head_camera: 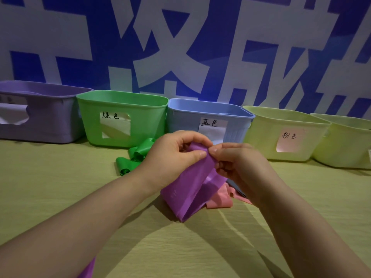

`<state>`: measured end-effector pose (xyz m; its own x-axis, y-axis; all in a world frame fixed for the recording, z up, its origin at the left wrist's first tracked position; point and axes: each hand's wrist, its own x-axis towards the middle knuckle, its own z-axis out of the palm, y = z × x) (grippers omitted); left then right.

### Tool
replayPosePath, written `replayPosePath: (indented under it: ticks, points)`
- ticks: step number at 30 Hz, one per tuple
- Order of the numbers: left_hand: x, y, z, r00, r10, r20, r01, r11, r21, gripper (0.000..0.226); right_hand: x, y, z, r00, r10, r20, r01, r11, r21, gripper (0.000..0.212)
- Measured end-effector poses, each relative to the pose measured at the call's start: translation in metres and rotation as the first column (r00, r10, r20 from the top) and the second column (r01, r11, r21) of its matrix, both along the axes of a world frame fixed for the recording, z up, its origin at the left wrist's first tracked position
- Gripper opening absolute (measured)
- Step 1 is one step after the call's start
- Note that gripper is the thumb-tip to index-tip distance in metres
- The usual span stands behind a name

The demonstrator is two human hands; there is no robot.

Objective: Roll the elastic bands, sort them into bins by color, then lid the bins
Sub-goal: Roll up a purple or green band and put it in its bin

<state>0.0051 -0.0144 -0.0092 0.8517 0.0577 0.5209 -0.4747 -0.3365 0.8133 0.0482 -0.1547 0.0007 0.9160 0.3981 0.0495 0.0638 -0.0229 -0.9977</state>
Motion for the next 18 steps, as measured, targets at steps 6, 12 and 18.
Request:
replayPosePath:
  ticks: [6,12,18]
  points:
    - [0.0064,0.003,-0.0078,0.964,0.179,0.198,-0.219,0.954,0.203,0.027,-0.0005,-0.0026,-0.0016,0.997,0.009,0.082,-0.003,0.997,-0.074,0.016]
    - [0.0088,0.0054,-0.0078,0.927,0.216,0.306,-0.31,0.902,0.302,0.015,-0.0038,-0.0004,-0.0044,0.92,0.033,0.391,0.067,0.969,-0.24,0.031]
    - [0.0088,0.0059,-0.0082,0.968,0.142,0.207,-0.204,0.927,0.316,0.013,-0.0048,0.0014,-0.0052,0.85,0.029,0.526,0.114,0.964,-0.238,0.01]
